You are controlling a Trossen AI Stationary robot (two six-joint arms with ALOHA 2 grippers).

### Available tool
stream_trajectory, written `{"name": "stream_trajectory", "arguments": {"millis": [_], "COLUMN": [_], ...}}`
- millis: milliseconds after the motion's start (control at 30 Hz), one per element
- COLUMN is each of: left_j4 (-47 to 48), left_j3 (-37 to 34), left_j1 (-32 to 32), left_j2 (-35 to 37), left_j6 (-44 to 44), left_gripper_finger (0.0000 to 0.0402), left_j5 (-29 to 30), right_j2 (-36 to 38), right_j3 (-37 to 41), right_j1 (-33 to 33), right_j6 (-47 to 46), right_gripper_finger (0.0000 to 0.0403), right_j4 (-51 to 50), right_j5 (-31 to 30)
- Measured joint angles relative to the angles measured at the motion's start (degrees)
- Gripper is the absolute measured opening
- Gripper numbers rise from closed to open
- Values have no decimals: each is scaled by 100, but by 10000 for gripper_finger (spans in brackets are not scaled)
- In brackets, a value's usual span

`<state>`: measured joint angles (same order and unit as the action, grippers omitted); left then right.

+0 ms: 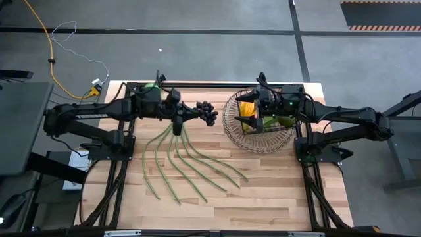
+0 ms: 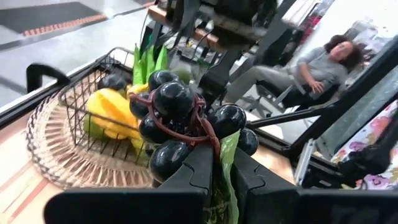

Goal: Build produce basket
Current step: Put the dark purple grapes into the wire basket

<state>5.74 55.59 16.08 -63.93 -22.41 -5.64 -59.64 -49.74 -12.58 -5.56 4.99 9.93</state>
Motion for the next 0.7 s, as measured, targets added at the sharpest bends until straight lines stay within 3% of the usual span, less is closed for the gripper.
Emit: {"name": "stream_trajectory", "arguments": {"millis": [100, 433, 700], "left_j4": [-124, -2544, -2485], "left_j3": [-4, 52, 1411], "left_j1": [-68, -114, -103], "left_j2": [-271, -1954, -3484], "left_j6": [-7, -465, 1], "left_gripper_finger": [5, 5, 5], "left_j5": [168, 77, -5], "right_j2": [4, 104, 219], "right_j3": [0, -2, -2], "right_j1": [0, -10, -15], "right_j6": [4, -218, -357], "right_gripper_finger": [385, 385, 385], "right_j4": [45, 879, 1145], "right_j5": [0, -42, -244]}}
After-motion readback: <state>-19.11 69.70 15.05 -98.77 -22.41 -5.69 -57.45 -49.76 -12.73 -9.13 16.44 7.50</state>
